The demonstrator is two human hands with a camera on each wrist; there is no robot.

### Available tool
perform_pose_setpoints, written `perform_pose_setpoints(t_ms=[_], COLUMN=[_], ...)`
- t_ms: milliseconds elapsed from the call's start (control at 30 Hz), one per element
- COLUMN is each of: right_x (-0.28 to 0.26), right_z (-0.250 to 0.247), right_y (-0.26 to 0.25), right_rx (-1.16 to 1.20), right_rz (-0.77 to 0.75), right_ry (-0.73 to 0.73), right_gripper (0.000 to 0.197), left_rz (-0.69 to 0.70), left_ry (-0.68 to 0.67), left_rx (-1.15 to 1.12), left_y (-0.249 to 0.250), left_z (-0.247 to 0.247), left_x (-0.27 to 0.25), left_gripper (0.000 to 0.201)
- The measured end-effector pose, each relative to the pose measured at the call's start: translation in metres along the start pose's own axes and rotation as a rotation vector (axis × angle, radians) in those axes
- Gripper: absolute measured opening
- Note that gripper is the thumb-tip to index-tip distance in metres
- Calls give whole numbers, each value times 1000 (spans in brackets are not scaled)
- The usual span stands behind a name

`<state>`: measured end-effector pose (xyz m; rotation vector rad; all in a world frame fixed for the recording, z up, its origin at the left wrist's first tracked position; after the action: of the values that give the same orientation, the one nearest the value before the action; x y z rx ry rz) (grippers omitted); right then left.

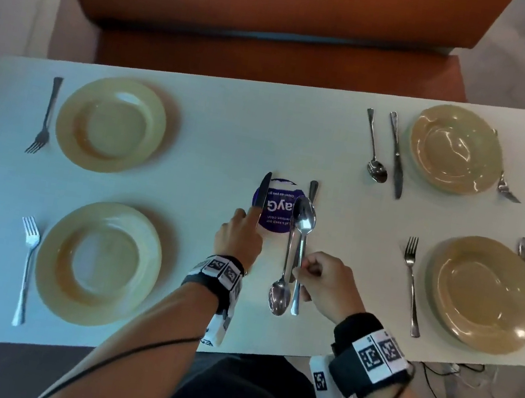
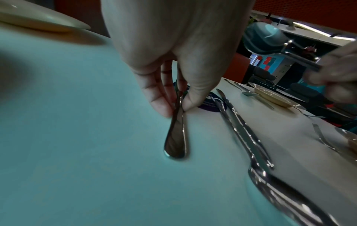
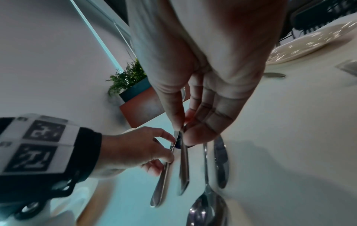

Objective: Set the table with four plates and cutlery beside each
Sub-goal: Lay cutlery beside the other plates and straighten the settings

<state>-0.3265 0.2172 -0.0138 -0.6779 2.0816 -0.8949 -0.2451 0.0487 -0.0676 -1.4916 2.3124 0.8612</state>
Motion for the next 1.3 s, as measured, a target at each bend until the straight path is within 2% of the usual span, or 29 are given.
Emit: perform_pose_setpoints(t_ms=[200,433,533,733,967,1067,1167,1300], right_x=[25,30,28,19,7,3,1,2], right_z=[37,89,108,143,168,175,182,187], right_y=[-8,-2,0,1,0,0,-2,-1], right_rx=[8,48,39,25,44,47,46,40], right_rz=[-21,73,103,142,172,168,157,163], right_ry=[-169,-272,-273,-290,-251,-236,-221,-175], right_gripper=[5,5,1,8,11,13,11,10], left_rz=[-104,-229,-253,-257,-128,-176,-241,-252], left_ry=[74,134,162,199,260,250,211,197], left_rx=[-6,-7,-28,-14,9,6,-7,-45], left_y=[-52,-111,-130,-157,-173,-190,-204,-209], left_z=[-3,-5,-7,-14,-7,2,8,8], left_x=[-31,-64,-75,-92,-123,-141,-154,-158], left_gripper=[43,44,45,40,43,32,32,31])
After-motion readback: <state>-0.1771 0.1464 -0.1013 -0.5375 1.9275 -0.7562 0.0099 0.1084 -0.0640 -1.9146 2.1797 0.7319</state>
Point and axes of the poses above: each hand's wrist, its own x-axis towards the middle knuckle, its own z-axis out of the palm, y = z × x, the point moved 8 cm from there along x, towards the middle knuckle, and after that the axes turned 13 degrees about -z, right-handed, at the moved point
